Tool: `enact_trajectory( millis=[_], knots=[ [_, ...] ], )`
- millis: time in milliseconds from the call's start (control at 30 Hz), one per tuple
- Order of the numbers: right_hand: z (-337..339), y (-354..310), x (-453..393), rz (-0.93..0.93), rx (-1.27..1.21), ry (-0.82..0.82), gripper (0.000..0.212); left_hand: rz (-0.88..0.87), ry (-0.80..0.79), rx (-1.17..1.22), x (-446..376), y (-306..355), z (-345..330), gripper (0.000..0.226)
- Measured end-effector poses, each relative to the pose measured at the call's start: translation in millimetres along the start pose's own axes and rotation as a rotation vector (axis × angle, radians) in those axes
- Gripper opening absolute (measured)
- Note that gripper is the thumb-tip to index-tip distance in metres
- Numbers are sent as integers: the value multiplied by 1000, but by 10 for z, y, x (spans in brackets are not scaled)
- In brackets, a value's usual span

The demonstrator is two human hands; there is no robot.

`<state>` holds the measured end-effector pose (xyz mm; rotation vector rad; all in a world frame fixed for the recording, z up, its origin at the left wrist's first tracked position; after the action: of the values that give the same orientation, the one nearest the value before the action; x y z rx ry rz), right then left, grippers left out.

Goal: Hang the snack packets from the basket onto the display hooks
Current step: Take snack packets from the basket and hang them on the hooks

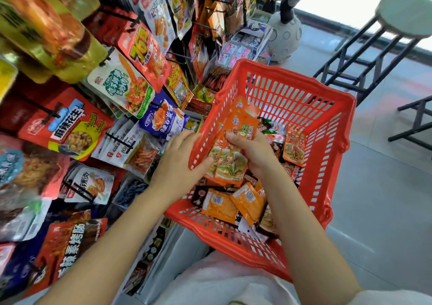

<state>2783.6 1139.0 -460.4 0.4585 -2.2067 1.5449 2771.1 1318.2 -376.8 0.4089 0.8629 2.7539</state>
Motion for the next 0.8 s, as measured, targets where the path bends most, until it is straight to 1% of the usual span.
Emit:
enact_trajectory(
  millis=[33,67,100,167,200,233,267,300,333,400,533,600,633,667,733,800],
  knots=[
    [-52,-109,66,8,-49,-36,46,-2,17,86,-23,98,67,69],
    [-111,-215,137,14,-101,-76,46,17,1,206,-53,160,88,69],
    [-176,-306,209,17,-151,-115,47,65,-55,365,-85,175,48,73],
    [-265,-420,316,30,-206,-175,46,226,-241,753,-109,189,-147,87],
    [-284,-461,352,45,-219,-188,47,299,-343,926,-87,227,-268,89],
    [-298,-485,381,57,-236,-188,50,338,-434,1047,-50,294,-370,80],
    [-304,-494,398,64,-256,-184,54,344,-498,1123,-9,391,-438,66],
    [-303,-494,411,72,-272,-174,57,344,-528,1178,19,459,-492,55],
    [-288,-484,420,80,-279,-157,59,361,-534,1228,41,498,-528,49],
    [-252,-453,445,102,-261,-128,57,390,-517,1256,63,483,-568,47],
    [-130,-388,458,145,-140,-84,50,414,-457,1179,73,358,-562,43],
    [-126,-374,468,136,-105,-99,53,390,-492,1220,98,386,-579,44],
    [-126,-373,475,130,-94,-110,53,392,-518,1294,109,398,-590,44],
    [-123,-376,480,121,-85,-115,51,413,-537,1389,126,395,-591,49],
    [-125,-383,481,107,-63,-132,45,478,-589,1547,168,375,-614,65],
    [-156,-376,468,101,-16,-163,48,528,-639,1623,187,362,-668,73]
  ],
)
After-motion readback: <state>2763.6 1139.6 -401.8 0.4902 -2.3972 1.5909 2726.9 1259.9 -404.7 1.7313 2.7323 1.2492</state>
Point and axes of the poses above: each hand's wrist, its own x-axis away from the middle knuckle, its own z-axis out of the back of the hand, y = z × x, the point moved 9 cm from there along -x, towards the middle knuckle, and after that the axes turned 2 degrees about -y, right-handed, at the moved point
